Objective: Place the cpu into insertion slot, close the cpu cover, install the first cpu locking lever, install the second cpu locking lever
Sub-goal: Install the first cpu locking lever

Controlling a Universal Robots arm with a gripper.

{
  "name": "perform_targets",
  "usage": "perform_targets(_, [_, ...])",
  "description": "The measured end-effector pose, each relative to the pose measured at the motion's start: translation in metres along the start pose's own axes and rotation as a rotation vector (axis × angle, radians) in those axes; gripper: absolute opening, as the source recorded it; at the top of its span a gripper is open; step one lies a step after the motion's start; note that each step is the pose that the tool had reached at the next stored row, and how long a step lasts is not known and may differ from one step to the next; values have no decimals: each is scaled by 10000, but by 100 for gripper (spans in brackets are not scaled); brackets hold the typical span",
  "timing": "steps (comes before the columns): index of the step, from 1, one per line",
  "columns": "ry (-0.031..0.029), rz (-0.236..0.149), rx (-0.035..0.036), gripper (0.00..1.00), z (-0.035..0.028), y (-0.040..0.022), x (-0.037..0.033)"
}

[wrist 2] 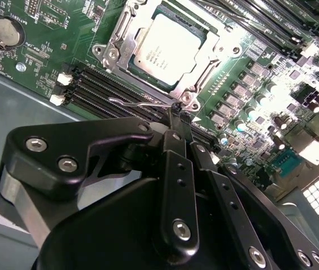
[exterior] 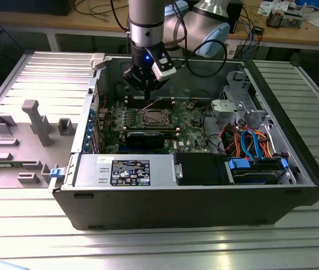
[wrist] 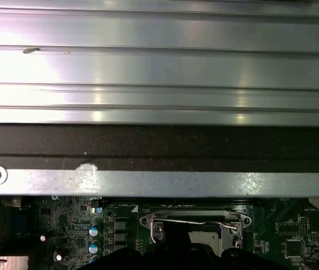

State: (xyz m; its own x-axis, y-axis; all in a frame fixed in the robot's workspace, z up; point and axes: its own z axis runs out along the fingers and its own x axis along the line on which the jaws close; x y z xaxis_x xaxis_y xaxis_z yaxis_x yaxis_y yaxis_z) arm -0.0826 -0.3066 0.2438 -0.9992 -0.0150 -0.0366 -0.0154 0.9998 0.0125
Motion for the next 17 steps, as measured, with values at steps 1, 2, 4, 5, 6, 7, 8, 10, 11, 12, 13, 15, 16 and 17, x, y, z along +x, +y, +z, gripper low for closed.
perform_targets(1, [0,0,0,11,2,0,0])
perform_targets(2, [0,0,0,11,3,0,0])
perform_targets(4, [0,0,0,11,7,0,0])
perform_targets(5, [0,0,0,11,9,0,0])
perform_targets(6, [0,0,-1,11,10,0,0])
perform_targets(7, [0,0,0,11,13,0,0])
perform_targets(8, [-1,0,0,11,16,0,0])
perform_targets(10, [-1,0,0,11,20,0,1])
perform_targets(11, [0,0,0,11,22,0,1])
perform_targets(12, [0,0,0,11,26,0,1])
perform_targets(13, [0,0,0,11,28,0,1])
perform_targets(15, [0,0,0,11,33,0,1])
perform_targets(16, [0,0,0,11,40,0,1])
perform_targets(17, [0,0,0,11,46,-1,2])
